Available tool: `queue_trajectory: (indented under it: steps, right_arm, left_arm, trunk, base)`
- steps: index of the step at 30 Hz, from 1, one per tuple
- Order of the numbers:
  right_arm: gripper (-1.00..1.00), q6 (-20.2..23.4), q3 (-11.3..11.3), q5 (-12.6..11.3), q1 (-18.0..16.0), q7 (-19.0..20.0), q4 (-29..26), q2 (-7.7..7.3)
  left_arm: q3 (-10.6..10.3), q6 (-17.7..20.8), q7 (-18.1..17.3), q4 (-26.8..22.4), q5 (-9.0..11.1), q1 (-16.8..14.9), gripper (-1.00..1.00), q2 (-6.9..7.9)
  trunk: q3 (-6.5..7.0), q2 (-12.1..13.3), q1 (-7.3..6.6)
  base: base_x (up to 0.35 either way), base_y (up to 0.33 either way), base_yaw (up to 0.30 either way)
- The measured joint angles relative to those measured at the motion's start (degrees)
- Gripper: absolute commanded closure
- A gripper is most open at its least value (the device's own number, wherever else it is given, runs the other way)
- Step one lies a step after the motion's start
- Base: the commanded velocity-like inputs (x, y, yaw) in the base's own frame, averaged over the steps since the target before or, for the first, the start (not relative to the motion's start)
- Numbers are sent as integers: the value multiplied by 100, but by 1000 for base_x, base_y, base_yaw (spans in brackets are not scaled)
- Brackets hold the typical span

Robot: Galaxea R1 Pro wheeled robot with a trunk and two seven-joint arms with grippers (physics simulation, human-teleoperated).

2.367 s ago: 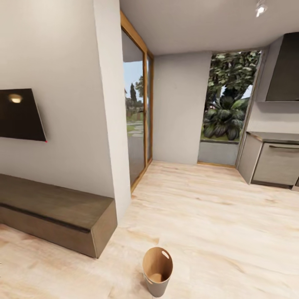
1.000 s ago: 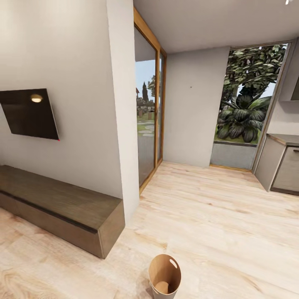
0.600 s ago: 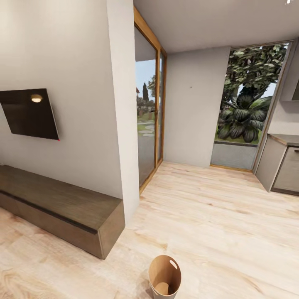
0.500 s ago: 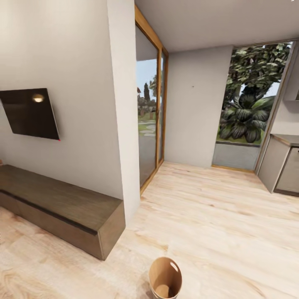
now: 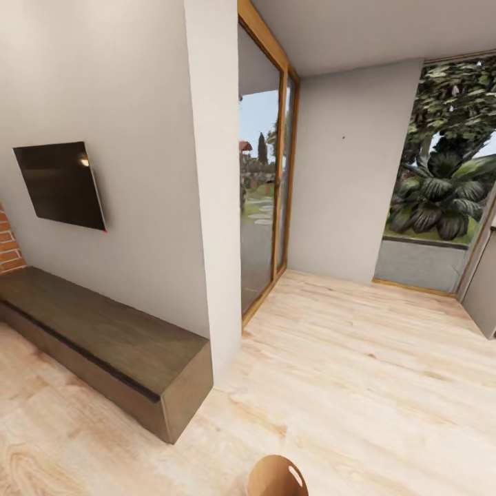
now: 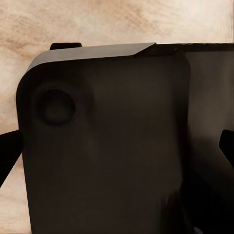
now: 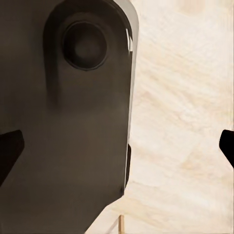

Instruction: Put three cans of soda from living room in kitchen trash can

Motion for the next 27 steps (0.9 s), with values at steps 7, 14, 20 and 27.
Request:
queue_trajectory:
  steps: [7, 14, 20, 27]
  right_arm:
    - [-100, 4, 0, 0, 0, -2, 4, 0]
    - [-100, 5, 0, 1, 0, -17, 8, 0]
    - [-100, 5, 0, 2, 0, -24, 9, 2]
    - [-100, 5, 0, 0, 0, -52, 9, 8]
  left_arm:
    - [-1, -1, 0, 0, -1, 0, -100, 0]
    - [2, -1, 0, 0, 1, 0, -100, 0]
    - [3, -1, 0, 0, 2, 0, -100, 0]
    - [4, 0, 0, 0, 3, 0, -100, 0]
  trunk:
    - [-38, 0, 0]
    - [-58, 0, 0]
    - [-67, 0, 0]
    - [-105, 0, 0]
  base:
    - [245, -220, 171]
    - [60, -57, 71]
    - [10, -9, 70]
    - [1, -1, 186]
